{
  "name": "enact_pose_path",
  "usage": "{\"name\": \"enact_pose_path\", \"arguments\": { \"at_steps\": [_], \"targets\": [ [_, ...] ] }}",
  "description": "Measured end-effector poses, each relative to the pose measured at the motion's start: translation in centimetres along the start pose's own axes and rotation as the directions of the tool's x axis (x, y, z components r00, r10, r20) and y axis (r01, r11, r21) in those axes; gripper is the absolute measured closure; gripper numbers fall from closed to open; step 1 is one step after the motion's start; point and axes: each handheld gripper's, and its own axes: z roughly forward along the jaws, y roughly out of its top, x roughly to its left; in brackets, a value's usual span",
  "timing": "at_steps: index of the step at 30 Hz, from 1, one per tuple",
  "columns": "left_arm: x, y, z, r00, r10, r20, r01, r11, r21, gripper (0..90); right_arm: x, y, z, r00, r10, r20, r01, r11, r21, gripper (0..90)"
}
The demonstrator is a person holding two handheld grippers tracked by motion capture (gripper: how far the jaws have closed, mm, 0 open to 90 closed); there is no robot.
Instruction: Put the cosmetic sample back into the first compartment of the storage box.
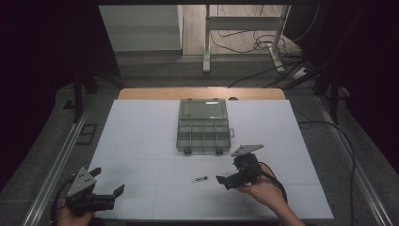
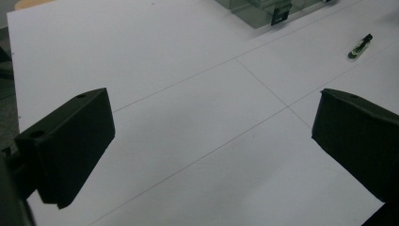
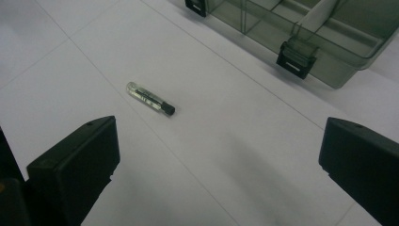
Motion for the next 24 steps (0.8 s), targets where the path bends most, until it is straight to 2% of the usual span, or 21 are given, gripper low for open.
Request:
{"name": "enact_pose_path", "arguments": {
  "at_steps": [9,13,24],
  "targets": [
    [0.0,0.0,0.0,1.0000,0.003,0.000,-0.003,1.0000,0.000,0.5,0.6,0.5,0.7,0.9998,-0.018,0.005,0.018,1.000,0.021,0.0],
    [0.0,0.0,0.0,1.0000,0.003,0.002,-0.003,1.0000,0.000,0.5,0.8,0.8,1.1,0.9997,-0.022,0.006,0.022,0.999,0.027,3.3],
    [0.0,0.0,0.0,1.0000,0.004,0.002,-0.004,1.0000,0.000,0.5,1.4,1.3,2.1,0.9975,-0.070,-0.007,0.070,0.996,0.054,11.6]
  ]
}}
